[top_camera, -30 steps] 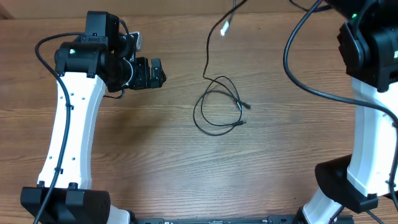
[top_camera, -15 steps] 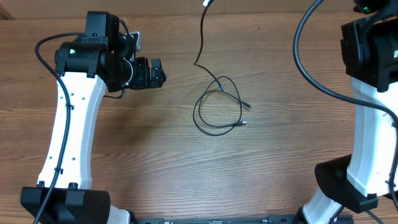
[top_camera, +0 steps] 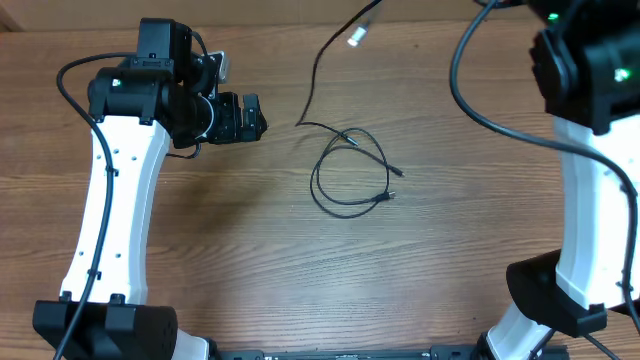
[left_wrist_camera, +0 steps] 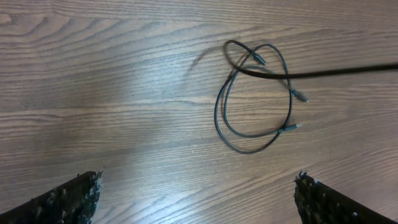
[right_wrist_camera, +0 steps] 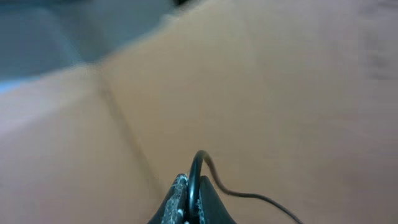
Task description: Untangle cables
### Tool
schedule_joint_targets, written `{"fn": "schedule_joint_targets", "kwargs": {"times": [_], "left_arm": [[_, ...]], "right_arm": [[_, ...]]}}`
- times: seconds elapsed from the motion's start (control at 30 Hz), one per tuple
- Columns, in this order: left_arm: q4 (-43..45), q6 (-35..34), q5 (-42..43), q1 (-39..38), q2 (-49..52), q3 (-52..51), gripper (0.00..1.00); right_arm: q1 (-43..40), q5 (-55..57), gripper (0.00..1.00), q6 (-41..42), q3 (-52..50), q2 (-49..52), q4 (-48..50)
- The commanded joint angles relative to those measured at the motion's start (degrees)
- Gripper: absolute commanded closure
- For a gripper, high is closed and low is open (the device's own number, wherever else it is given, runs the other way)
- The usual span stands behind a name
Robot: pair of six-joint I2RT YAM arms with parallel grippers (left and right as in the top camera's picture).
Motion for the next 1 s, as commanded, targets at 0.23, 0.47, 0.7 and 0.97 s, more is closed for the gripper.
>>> {"fn": "schedule_joint_targets", "kwargs": {"times": [0.23, 0.47, 0.7, 0.97], "left_arm": [[0.2, 0.7, 0.4, -0.4, -1.0, 1.2, 0.00], [0.2, 0.7, 0.4, -0.4, -1.0, 1.2, 0.00], [0.2, 0.7, 0.5, -0.4, -1.0, 1.2, 0.00], [0.2, 0.7, 0.4, -0.4, -1.0, 1.2, 0.00]], "right_arm": [[-11.3, 46.3, 0.96, -6.1, -19.8, -0.4, -4.3], [-31.0, 41.7, 0.96, 6.2, -23.3, -0.4, -14.7], [-48.2, 22.5, 0.96, 8.1, -23.3, -0.4, -16.9], [-52.2, 14.6, 0.96, 2.7, -23.3, -0.4, -12.4]]}}
